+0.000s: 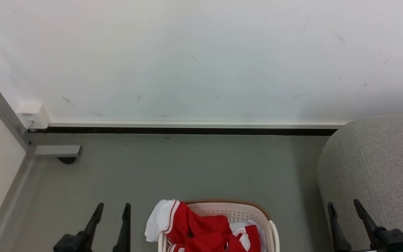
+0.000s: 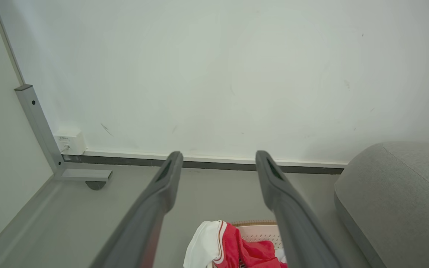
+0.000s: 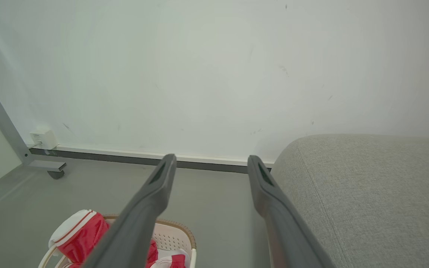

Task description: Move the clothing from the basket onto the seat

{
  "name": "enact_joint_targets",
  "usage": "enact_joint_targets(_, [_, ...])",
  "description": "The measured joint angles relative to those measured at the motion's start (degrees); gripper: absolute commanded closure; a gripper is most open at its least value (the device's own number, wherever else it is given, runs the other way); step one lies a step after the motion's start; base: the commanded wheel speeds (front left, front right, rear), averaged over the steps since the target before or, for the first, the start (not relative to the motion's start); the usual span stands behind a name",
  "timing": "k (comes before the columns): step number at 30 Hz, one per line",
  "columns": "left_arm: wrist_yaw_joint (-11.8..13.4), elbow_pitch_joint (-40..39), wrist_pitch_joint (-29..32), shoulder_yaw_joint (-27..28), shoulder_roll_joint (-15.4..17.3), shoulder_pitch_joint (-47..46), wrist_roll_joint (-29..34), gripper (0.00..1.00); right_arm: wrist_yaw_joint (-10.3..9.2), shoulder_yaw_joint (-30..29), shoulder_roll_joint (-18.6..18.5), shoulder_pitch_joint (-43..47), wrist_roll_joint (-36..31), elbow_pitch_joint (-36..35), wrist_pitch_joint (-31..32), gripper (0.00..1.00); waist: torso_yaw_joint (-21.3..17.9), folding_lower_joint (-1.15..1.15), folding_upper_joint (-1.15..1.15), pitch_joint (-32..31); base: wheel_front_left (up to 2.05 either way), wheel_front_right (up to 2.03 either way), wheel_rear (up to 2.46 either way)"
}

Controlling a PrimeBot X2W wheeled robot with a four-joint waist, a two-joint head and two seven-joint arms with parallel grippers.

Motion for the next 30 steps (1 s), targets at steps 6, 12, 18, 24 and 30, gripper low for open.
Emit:
enact_joint_targets(6, [-0.2,0.0,-0.7,-0.2,-0.1,0.0,2.1,0.0,0.0,0.2,0.1,0.0,-2.3,0.4,-0.5,0.0,-0.1,0.0,0.0,0.2,0.0,0.0,0.0])
enact_joint_targets(12, [-0.3,0.0,-1.2,-0.2,-0.2,0.0,4.7,0.0,0.0,0.3,0.1,-0.1,-3.6,0.6,-1.1,0.0,-0.4,0.0,0.0,0.5,0.0,0.0,0.0])
enact_joint_targets(18, [-0.6,-0.1,-1.5,-0.2,-0.2,0.1,5.6,0.0,0.0,0.5,0.1,-0.2,-2.9,0.7,-1.4,0.0,-0.6,0.0,0.0,0.9,0.0,0.0,0.0])
enact_joint_targets(24, [-0.7,-0.2,-1.6,-0.2,-0.3,-0.1,5.6,0.0,0.0,0.8,0.1,-0.7,-2.1,0.3,-1.5,0.0,-1.1,0.0,0.0,1.7,0.0,0.0,0.0])
enact_joint_targets(30, [-1.2,-0.9,-1.6,-2.2,-0.5,-3.3,5.1,0.0,0.0,0.5,0.1,-2.7,-1.9,-1.3,-1.5,0.0,-1.7,0.0,0.0,4.3,0.0,0.0,0.0])
